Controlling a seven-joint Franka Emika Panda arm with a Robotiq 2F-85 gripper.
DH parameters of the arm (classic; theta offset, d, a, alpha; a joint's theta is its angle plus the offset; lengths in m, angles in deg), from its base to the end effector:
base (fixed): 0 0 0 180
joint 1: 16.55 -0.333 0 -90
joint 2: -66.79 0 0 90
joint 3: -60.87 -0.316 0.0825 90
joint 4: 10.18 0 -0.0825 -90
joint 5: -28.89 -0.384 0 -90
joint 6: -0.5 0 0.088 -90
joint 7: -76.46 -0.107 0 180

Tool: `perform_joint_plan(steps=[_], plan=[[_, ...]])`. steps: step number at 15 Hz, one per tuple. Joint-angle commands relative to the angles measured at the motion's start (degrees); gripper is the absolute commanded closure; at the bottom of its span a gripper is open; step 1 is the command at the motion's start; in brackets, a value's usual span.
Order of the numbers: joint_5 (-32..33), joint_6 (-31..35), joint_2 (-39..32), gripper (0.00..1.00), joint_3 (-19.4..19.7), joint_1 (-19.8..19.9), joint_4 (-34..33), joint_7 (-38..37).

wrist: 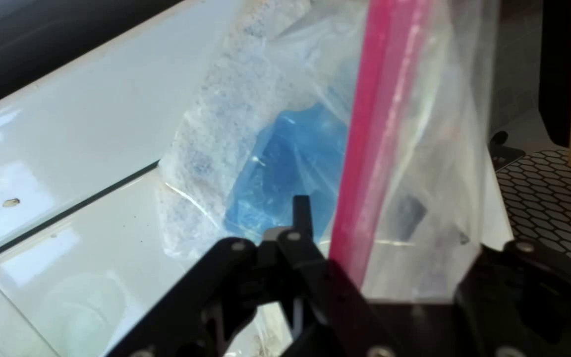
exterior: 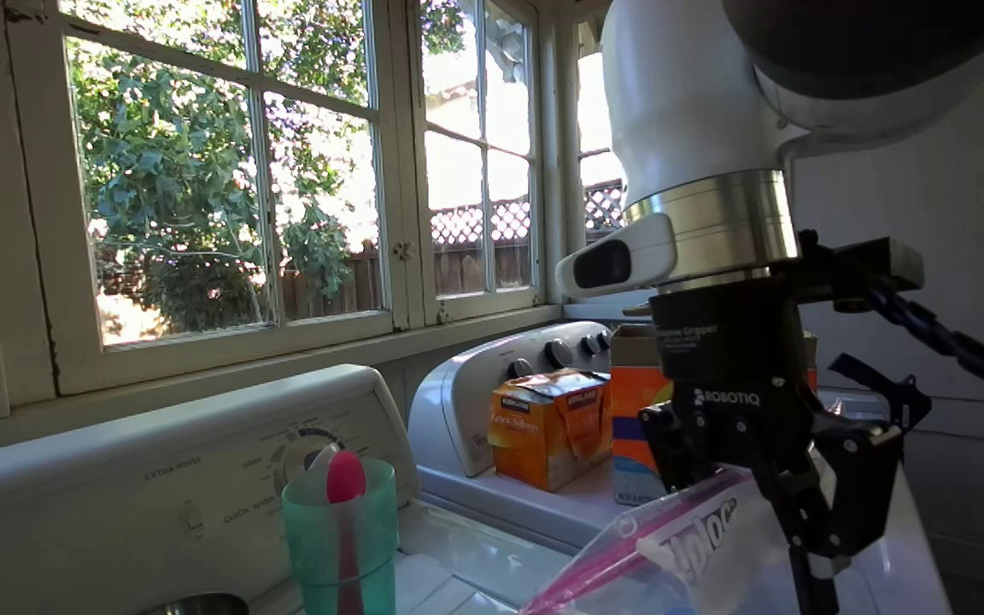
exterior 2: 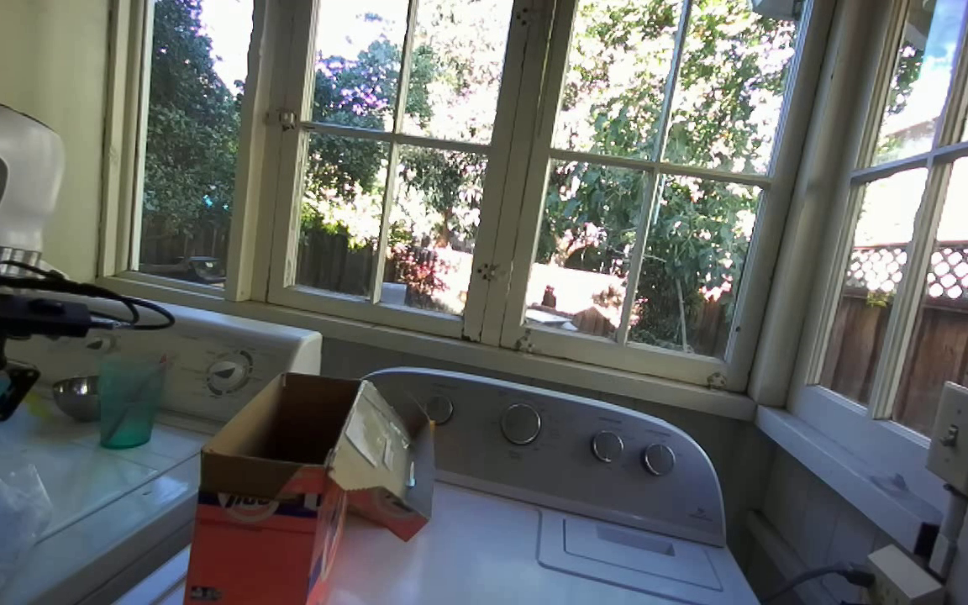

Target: Put the clear bag into the tide box

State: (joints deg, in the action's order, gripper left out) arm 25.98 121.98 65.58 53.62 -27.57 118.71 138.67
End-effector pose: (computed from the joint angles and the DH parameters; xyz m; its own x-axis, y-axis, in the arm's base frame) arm 0.4808 0.1611 0.3441 0.1919 0.9808 -0.0334 0.9690 -0.1948 -0.1523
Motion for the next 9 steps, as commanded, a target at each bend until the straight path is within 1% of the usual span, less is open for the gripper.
perform_joint_plan(steps=[1, 2, 3, 4, 7, 9], plan=[[0.02, -0.12, -0.01, 0.49, -0.82, 0.81, -0.09, -0.04], [0.02, -0.12, -0.01, 0.49, -0.82, 0.81, -0.09, -0.04], [0.02, -0.12, -0.01, 0.74, -0.82, 0.81, -0.09, -0.04], [0.61, -0.21, -0.05, 0.75, -0.86, 0.76, -0.25, -0.50], [1.06, 0.16, 0.07, 1.00, -0.84, 0.77, -0.21, -1.21], [1.15, 0.42, 0.21, 1.00, -0.83, 0.80, -0.18, -1.76]])
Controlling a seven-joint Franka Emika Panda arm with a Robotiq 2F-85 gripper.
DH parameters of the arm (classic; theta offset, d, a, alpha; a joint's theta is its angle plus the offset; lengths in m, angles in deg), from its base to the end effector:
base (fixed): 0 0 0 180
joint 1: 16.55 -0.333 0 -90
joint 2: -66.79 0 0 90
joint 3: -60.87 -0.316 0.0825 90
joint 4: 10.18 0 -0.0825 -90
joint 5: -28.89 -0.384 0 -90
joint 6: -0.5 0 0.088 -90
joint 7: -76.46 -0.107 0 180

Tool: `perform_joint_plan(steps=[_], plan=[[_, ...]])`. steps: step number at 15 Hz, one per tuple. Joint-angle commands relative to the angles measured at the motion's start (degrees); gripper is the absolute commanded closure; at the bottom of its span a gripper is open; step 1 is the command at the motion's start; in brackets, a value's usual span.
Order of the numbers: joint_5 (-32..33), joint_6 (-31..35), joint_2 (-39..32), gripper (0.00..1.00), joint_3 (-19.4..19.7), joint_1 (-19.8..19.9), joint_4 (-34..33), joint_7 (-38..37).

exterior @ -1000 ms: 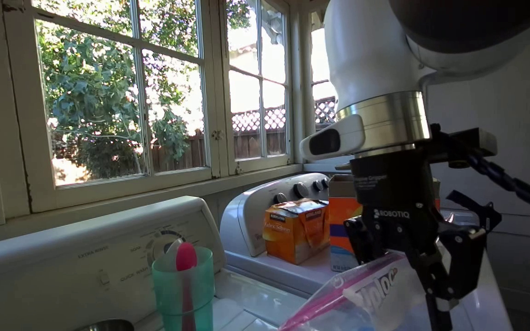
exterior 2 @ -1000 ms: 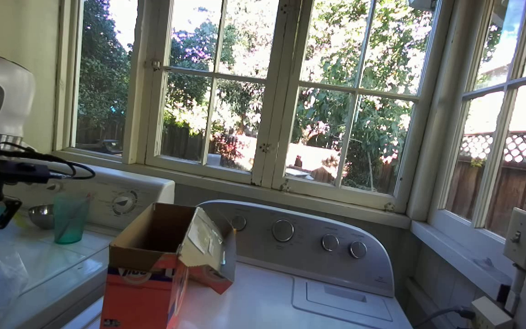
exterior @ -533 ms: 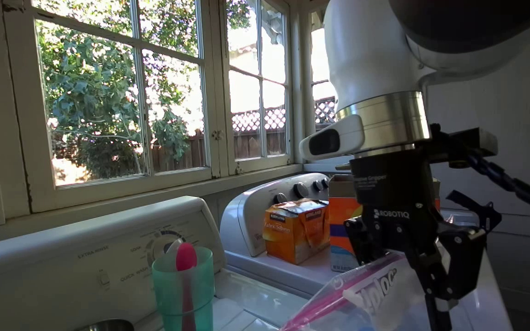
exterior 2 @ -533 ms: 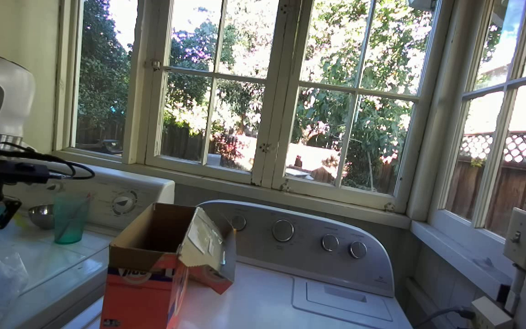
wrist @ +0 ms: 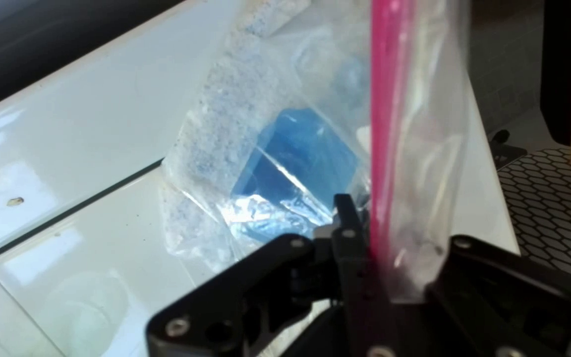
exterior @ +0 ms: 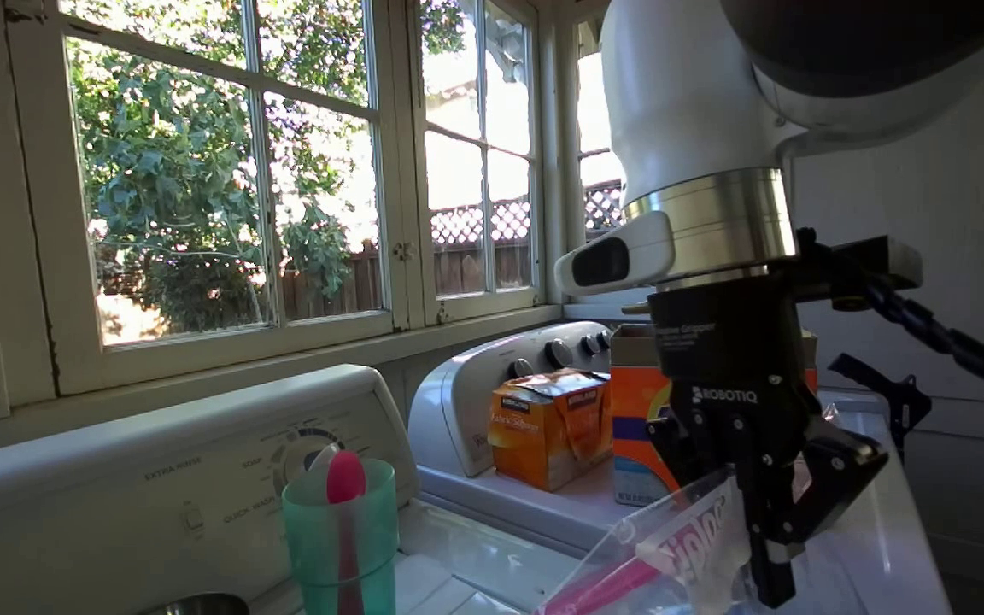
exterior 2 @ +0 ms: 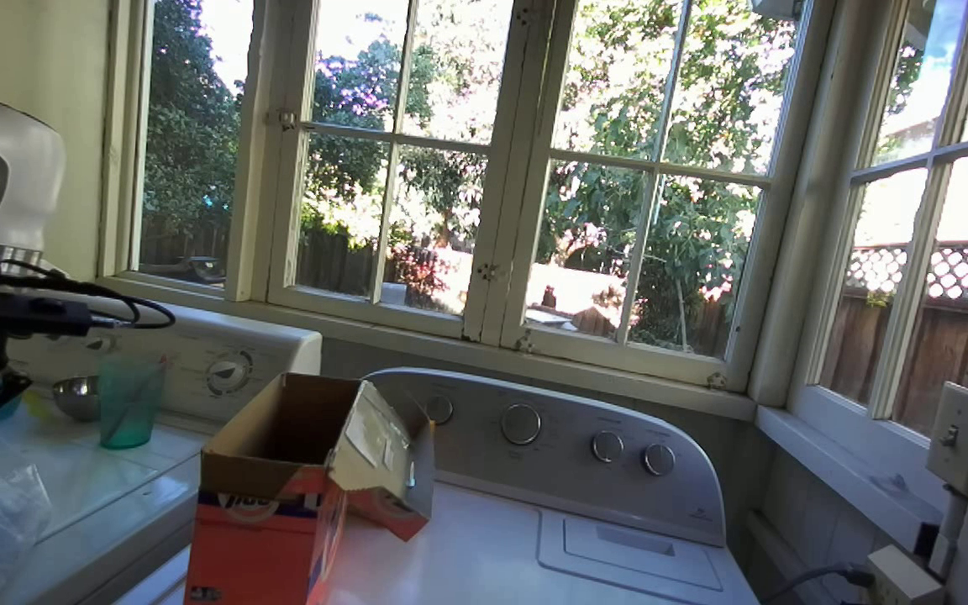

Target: Put the clear bag into the tide box

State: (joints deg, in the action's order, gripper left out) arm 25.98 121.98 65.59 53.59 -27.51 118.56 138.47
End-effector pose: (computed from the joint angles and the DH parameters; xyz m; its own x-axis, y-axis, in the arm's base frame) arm 0.4816 0.1611 0.3453 0.1959 0.9801 -0.0325 0.9686 -0.1986 -0.1498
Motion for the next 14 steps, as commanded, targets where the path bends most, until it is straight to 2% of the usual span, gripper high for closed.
perform_joint_plan(steps=[1, 8, 14], plan=[[1.25, 0.30, 0.19, 1.00, -0.81, 0.76, -0.13, -1.85], [1.37, -0.19, 2.72, 1.00, -0.45, 1.21, -0.62, -7.41], [8.66, -4.58, 11.78, 1.00, 1.38, 3.53, -2.54, -12.93]])
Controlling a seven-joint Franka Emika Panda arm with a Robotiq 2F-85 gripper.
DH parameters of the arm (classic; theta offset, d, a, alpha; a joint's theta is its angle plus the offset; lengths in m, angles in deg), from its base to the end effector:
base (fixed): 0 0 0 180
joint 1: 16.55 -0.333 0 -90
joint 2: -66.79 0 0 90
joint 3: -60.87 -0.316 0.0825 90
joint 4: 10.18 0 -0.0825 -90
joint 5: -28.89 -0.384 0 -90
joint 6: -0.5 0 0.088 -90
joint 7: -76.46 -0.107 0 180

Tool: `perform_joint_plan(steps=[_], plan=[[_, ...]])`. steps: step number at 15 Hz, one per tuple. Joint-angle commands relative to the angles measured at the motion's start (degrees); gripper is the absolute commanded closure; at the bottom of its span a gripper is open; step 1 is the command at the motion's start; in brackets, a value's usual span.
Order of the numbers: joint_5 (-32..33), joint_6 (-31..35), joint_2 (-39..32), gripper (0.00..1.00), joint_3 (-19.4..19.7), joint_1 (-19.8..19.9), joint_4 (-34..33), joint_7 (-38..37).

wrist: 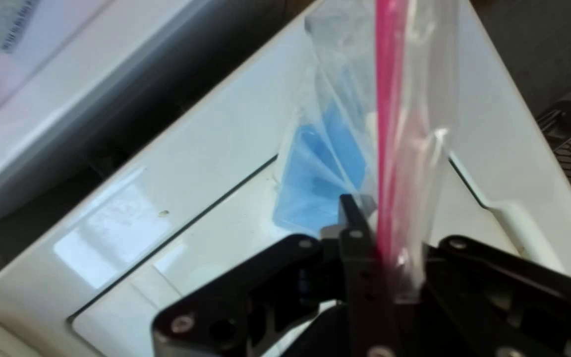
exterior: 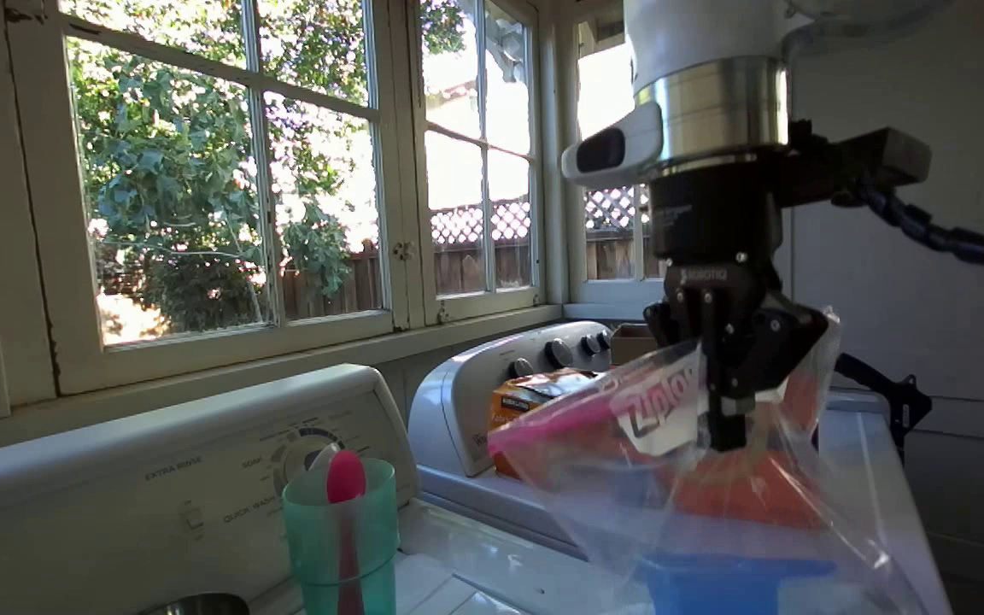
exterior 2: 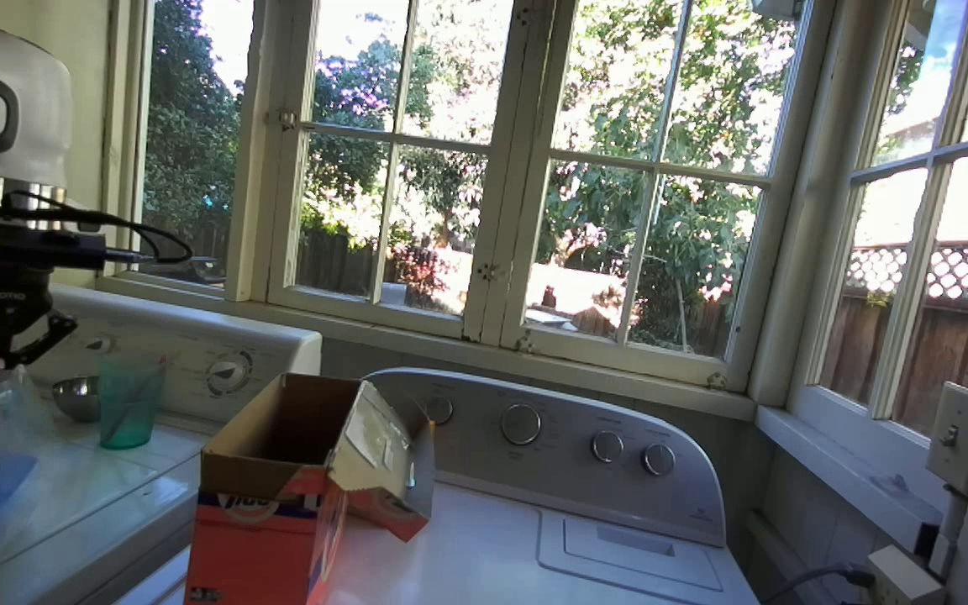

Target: Put the clear bag into the tide box

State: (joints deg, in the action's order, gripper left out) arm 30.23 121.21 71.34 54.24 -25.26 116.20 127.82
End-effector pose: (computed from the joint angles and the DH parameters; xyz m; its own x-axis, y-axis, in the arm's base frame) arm 0.4947 0.1351 0.4132 0.3846 0.9224 -0.0353 0.9230 -0.3847 0.0023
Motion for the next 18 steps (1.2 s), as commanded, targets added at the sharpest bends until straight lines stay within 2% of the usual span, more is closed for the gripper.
perform_joint_plan(steps=[1, 5, 7, 10, 12, 13, 15, 18], plan=[[5.76, -5.12, 7.92, 1.00, 1.38, 1.82, -0.66, -1.76], [11.93, -11.27, 14.41, 1.00, 5.00, 4.22, -5.21, 3.14], [14.06, -13.56, 16.09, 1.00, 7.71, 5.40, -8.80, 8.01], [17.20, -14.01, 17.43, 1.00, 11.41, 8.53, -14.68, 9.92], [15.35, -13.71, 16.44, 1.00, 14.57, 8.90, -18.95, 15.14], [15.51, -12.38, 17.40, 0.99, 13.00, 8.76, -15.07, 11.66], [15.33, -12.40, 17.29, 0.99, 14.73, 9.38, -17.44, 14.45], [15.32, -12.40, 16.73, 1.00, 14.62, 9.38, -17.86, 14.70]])
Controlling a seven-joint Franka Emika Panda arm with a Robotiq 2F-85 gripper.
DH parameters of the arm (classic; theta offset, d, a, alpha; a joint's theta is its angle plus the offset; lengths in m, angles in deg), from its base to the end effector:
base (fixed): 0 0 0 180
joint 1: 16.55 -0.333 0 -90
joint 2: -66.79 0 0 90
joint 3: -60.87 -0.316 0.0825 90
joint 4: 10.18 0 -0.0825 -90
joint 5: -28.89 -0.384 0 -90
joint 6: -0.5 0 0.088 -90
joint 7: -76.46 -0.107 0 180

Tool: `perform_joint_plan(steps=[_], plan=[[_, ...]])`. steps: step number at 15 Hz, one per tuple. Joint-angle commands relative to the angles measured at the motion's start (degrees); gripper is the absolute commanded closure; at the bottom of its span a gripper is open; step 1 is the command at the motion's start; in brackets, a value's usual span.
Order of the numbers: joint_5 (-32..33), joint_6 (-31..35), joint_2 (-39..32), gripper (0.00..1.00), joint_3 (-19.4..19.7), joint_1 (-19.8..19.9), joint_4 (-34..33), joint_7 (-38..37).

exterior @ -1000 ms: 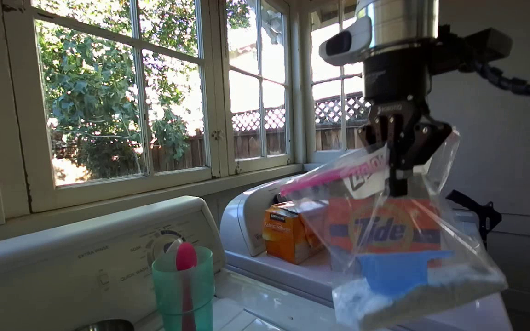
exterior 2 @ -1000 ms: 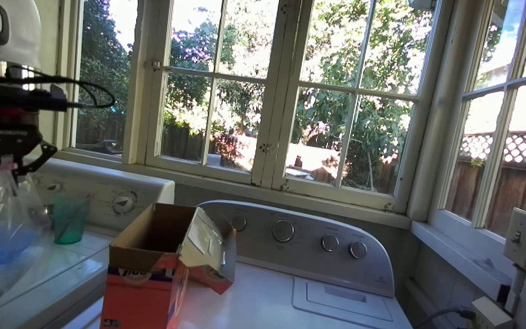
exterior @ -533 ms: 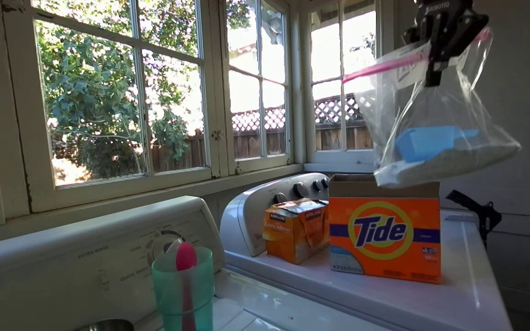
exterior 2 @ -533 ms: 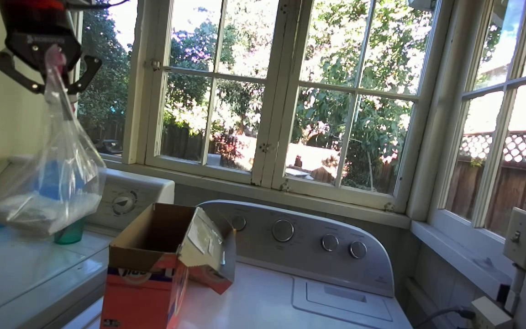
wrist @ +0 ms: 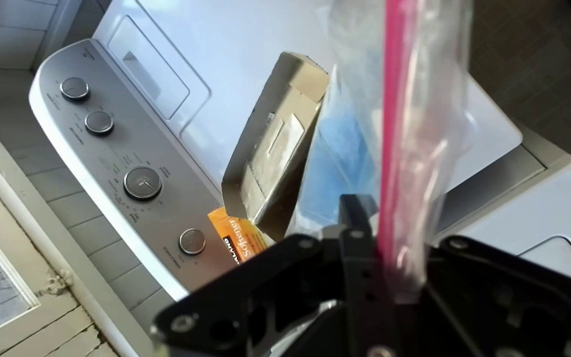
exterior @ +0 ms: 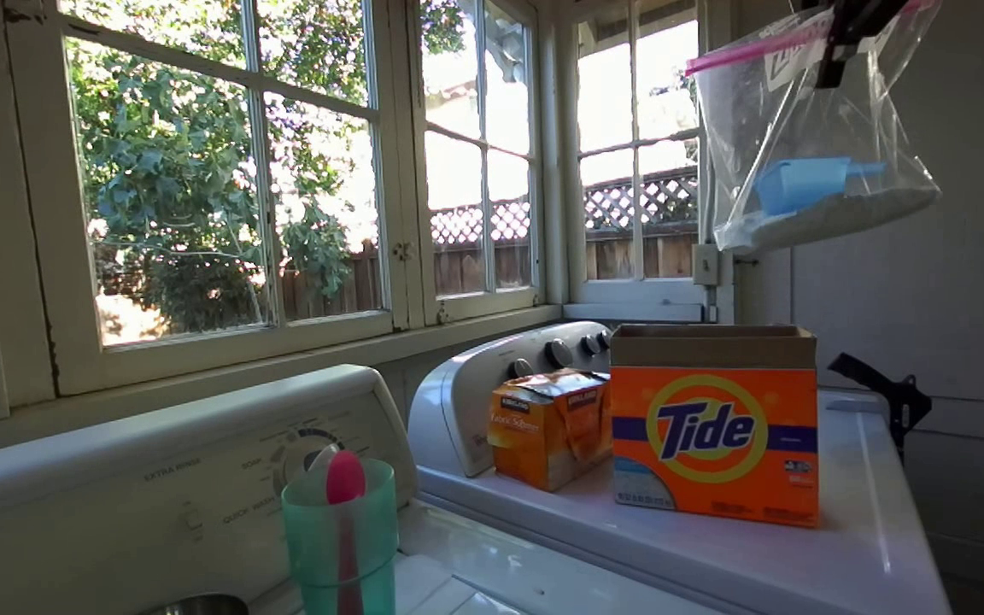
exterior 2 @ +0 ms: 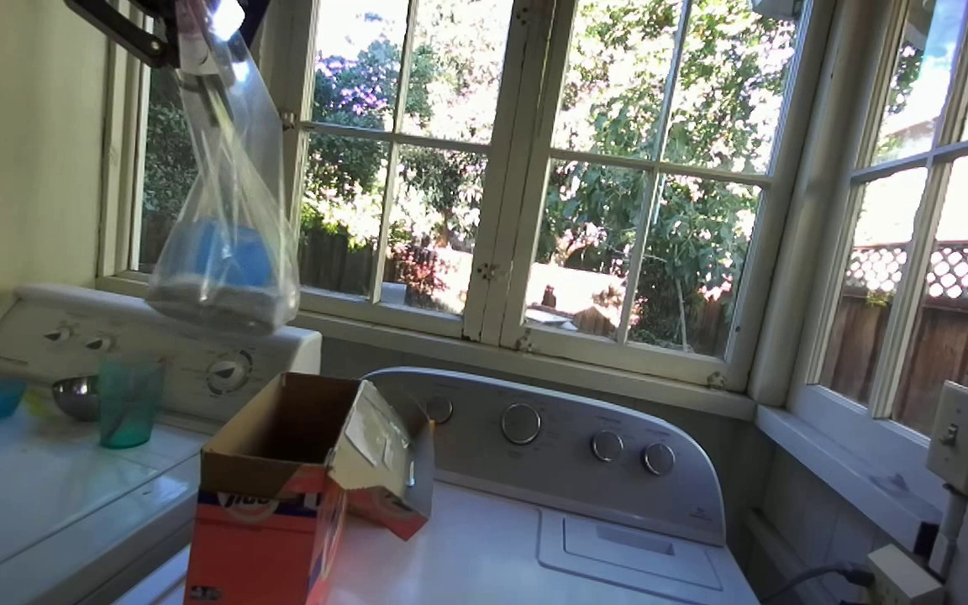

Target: Put the clear bag into the tide box

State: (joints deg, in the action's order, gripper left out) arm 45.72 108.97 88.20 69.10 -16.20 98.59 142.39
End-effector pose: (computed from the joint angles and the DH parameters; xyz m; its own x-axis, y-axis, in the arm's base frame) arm 0.4529 -0.1042 0.6892 0.5165 0.8529 -0.0763 0.7943 -0.4439 0.4148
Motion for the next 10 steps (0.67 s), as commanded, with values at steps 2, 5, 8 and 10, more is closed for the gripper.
perform_joint_plan(steps=[2, 5, 8, 10], plan=[[0.91, 0.63, -1.07, 1.00, -0.53, 1.07, 0.05, -2.06], [1.48, 2.69, -2.30, 1.00, -0.90, 2.00, 0.37, -7.53], [2.53, 4.81, -4.52, 1.00, -1.36, 2.20, 0.01, -11.05], [3.41, 6.00, -6.18, 1.00, -1.33, 2.58, -0.25, -13.33]])
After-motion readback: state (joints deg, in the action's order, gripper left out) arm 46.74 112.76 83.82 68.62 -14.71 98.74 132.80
